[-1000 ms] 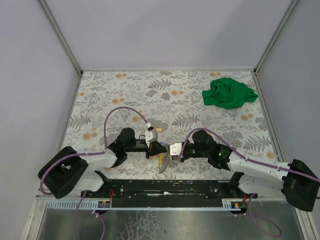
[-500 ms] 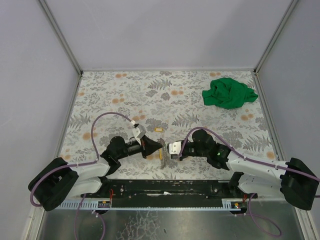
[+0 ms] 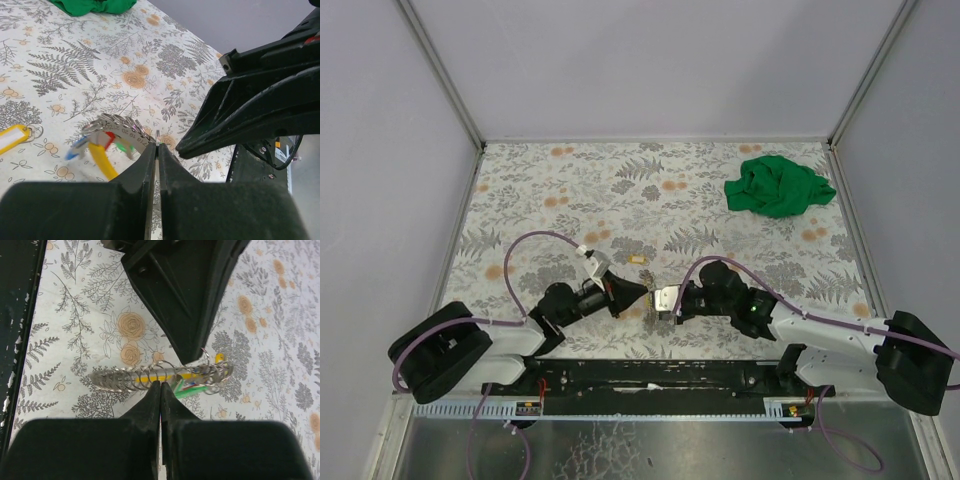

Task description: Put the keys on the keyring

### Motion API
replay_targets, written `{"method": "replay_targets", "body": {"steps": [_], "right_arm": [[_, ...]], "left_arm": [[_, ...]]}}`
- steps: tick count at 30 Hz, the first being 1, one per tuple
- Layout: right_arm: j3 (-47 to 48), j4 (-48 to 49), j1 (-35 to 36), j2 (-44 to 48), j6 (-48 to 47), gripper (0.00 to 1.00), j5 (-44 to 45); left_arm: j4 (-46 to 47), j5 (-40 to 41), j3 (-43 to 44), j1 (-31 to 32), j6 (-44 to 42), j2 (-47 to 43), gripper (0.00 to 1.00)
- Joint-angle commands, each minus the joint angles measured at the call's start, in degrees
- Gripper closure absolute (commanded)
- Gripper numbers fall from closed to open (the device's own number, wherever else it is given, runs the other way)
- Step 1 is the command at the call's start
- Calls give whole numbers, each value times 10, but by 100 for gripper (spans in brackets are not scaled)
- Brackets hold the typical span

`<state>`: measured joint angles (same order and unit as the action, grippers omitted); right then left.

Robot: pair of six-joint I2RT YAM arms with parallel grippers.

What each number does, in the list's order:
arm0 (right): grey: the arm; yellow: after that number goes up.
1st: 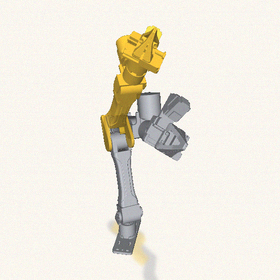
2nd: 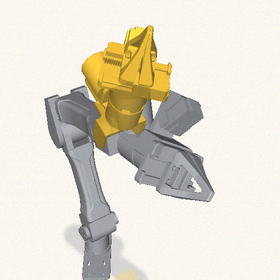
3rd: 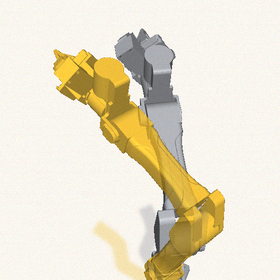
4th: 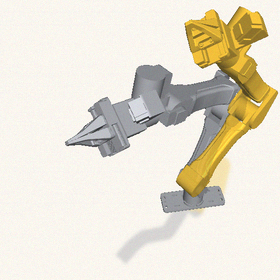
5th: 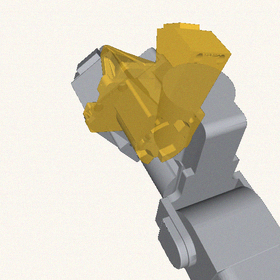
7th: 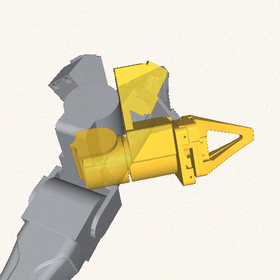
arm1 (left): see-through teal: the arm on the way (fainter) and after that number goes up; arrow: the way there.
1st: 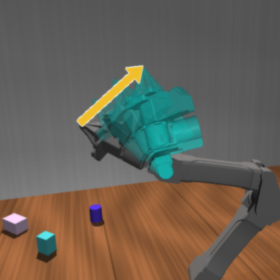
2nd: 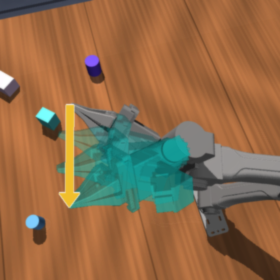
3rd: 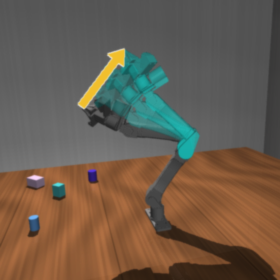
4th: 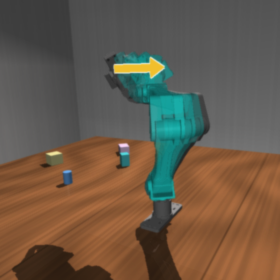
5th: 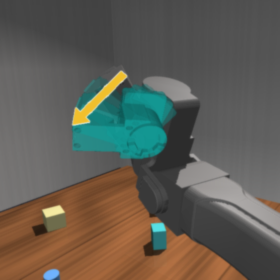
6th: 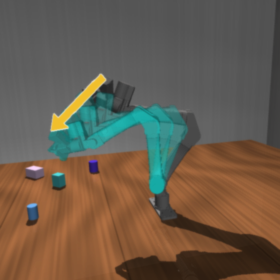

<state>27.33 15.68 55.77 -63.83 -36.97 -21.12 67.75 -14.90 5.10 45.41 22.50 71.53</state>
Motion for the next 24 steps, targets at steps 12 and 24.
{"method": "replay_targets", "body": {"steps": [12, 24], "right_arm": [[-46, 103, 5, 50, 38, 75, 78], [-75, 188, 5, 24, 50, 58, 56]], "left_arm": [[-72, -49, -1, 3, -126, -114, 100], [-15, -106, -17, 2, -135, -104, 100]]}}
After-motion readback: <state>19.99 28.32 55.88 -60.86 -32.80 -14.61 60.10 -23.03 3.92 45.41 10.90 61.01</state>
